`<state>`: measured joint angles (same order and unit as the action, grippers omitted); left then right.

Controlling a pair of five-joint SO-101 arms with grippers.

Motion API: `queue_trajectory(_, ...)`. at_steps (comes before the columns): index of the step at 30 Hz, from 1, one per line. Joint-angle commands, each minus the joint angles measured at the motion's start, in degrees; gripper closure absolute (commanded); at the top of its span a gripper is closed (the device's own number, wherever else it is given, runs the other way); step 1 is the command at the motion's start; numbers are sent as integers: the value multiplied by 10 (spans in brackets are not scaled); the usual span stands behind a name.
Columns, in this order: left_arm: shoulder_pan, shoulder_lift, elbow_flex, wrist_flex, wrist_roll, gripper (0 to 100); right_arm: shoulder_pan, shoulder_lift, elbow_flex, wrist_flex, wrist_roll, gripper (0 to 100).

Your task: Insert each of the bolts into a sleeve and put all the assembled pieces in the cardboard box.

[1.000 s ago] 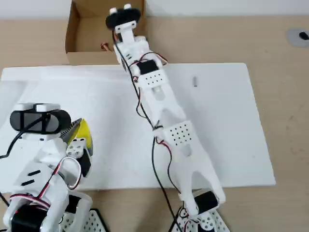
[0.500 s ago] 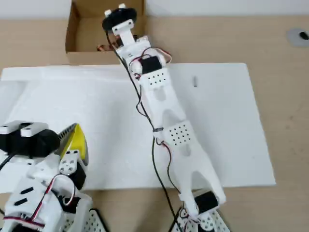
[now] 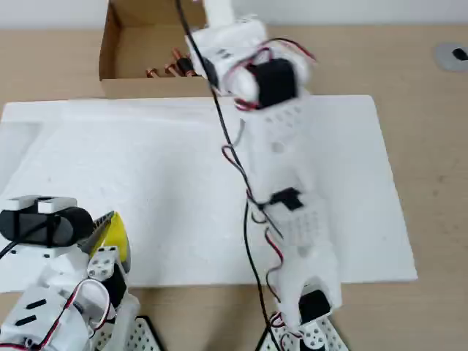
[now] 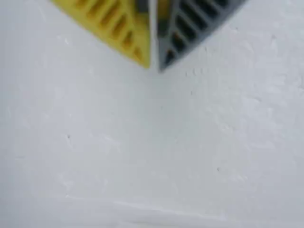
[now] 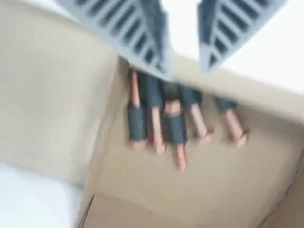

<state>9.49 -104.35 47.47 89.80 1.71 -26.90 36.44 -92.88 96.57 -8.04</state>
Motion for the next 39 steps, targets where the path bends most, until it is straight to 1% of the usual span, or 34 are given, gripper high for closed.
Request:
queue_trajectory(1, -8, -4, -23, 1, 4, 991, -14, -131, -19, 60, -7, 989)
queue_trajectory(5, -7, -4, -19, -1, 2, 991, 3, -237, 14, 61, -4, 989)
queue_trajectory(8, -7, -4, -14, -7, -1, 991, 22, -329, 121, 62, -4, 989)
queue_trajectory(11, -7, -3, 8, -23, -1, 991, 23, -462, 303, 62, -4, 989)
queue_trajectory(16, -8, -2, 108, -61, -1, 991, 24, -718, 720, 53, -3, 988)
queue_trajectory(17, -8, -2, 138, -62, -1, 991, 25, -764, 801, 38, -3, 988)
queue_trajectory(19, -8, -2, 174, -73, -1, 991, 43, -847, 958, -26, -3, 988)
queue_trajectory(23, -16, -2, 179, -78, -1, 991, 118, -989, 1241, -207, -3, 988)
queue_trajectory(26, -33, -2, 192, -78, 3, 991, 159, -1085, 1436, -332, -2, 988)
queue_trajectory(28, -43, -2, 215, -78, 3, 991, 184, -1148, 1540, -396, 29, 988)
queue_trajectory(30, -55, -2, 243, -78, 3, 991, 199, -1210, 1628, -448, 85, 988)
queue_trajectory(32, -65, -2, 270, -81, 3, 991, 204, -1274, 1696, -471, 133, 988)
queue_trajectory(34, -81, -2, 296, -92, 0, 991, 203, -1344, 1754, -469, 156, 988)
queue_trajectory(37, -118, -2, 342, -112, -1, 991, 199, -1449, 1830, -449, 160, 988)
queue_trajectory(39, -129, -2, 374, -129, -1, 991, 199, -1473, 1859, -428, 162, 988)
